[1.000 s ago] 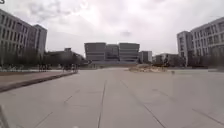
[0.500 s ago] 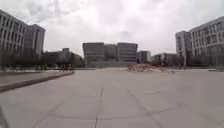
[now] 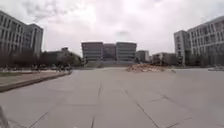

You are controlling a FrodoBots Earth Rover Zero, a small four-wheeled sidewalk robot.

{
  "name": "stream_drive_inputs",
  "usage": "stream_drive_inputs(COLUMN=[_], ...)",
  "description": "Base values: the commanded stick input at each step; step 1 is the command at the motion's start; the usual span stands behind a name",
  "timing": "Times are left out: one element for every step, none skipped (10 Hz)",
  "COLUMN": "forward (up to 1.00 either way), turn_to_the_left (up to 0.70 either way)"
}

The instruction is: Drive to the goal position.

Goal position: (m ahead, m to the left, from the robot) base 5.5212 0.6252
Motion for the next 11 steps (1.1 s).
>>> stream_drive_inputs(forward=[0.7, 0.7, 0.7, 0.7, 0.7, 0.7, 0.7, 0.7, 0.7, 0.7, 0.7], turn_to_the_left=[0.0, 0.0, 0.0, -0.09, -0.12, 0.0, 0.0, 0.0, 0.0, 0.0, 0.1])
